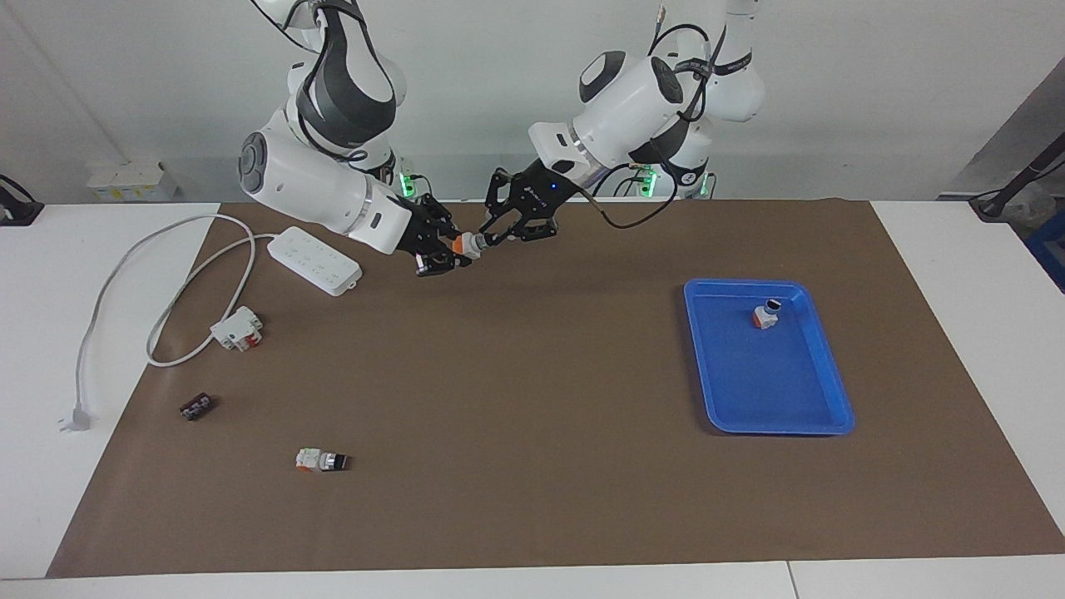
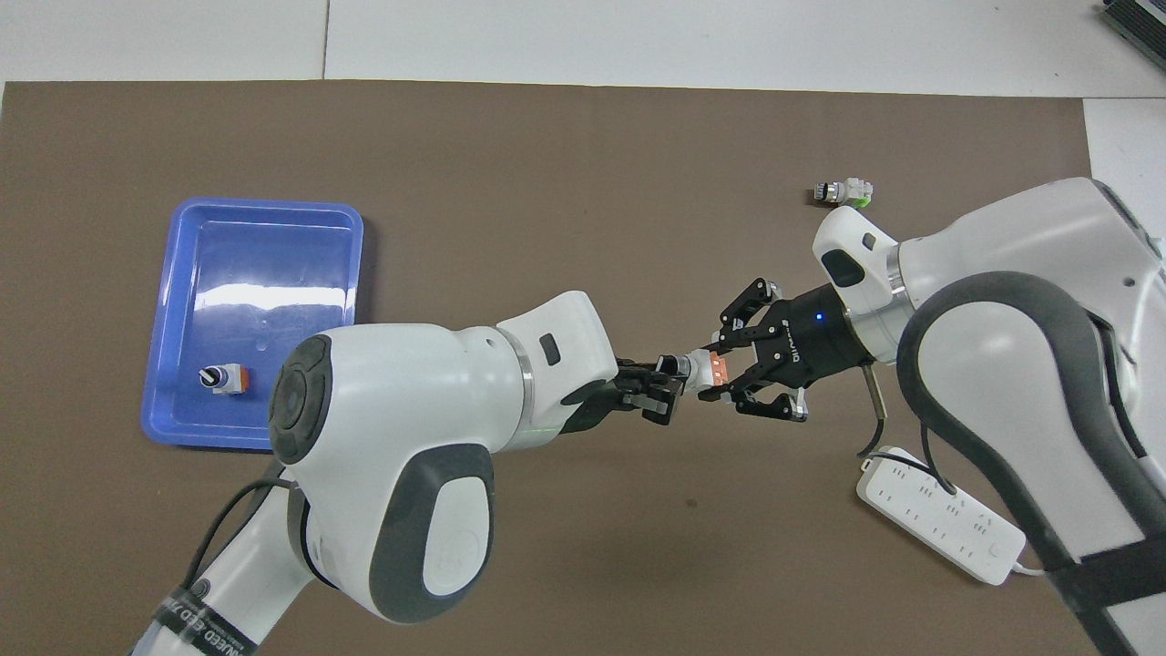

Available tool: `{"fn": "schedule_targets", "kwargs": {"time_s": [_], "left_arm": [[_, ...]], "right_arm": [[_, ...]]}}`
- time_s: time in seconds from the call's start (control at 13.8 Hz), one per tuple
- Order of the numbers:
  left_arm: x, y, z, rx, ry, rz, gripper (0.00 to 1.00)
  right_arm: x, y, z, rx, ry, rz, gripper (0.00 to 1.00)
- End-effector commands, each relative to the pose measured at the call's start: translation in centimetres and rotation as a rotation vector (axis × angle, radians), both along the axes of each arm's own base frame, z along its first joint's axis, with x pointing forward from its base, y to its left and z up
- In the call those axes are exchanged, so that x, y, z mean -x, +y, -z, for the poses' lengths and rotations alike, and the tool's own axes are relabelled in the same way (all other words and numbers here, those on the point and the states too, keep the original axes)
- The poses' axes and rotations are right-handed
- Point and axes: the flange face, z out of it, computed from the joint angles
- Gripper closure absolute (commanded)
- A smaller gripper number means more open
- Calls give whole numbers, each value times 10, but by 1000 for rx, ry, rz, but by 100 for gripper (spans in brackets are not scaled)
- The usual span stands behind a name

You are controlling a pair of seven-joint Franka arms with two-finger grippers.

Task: Turn and place switch with both arms
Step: 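Close the left gripper on the switch end held by the right gripper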

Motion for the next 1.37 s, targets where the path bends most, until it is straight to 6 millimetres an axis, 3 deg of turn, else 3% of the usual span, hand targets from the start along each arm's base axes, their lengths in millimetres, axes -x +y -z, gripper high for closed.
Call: {"fn": "schedule_targets", "kwargs": {"time_s": [0.0,0.72,1.3], "left_arm": [[0,-2,-1,11,12,34,71],[-20,10,-12,39,1,-4,72],[-14,5,-9,35,-17,22,75]], "right_arm": [[3,2,-9,-7,2,36,100],[3,2,-11,-1,4,42,100],[3,2,-12,0,2,41,100]]}}
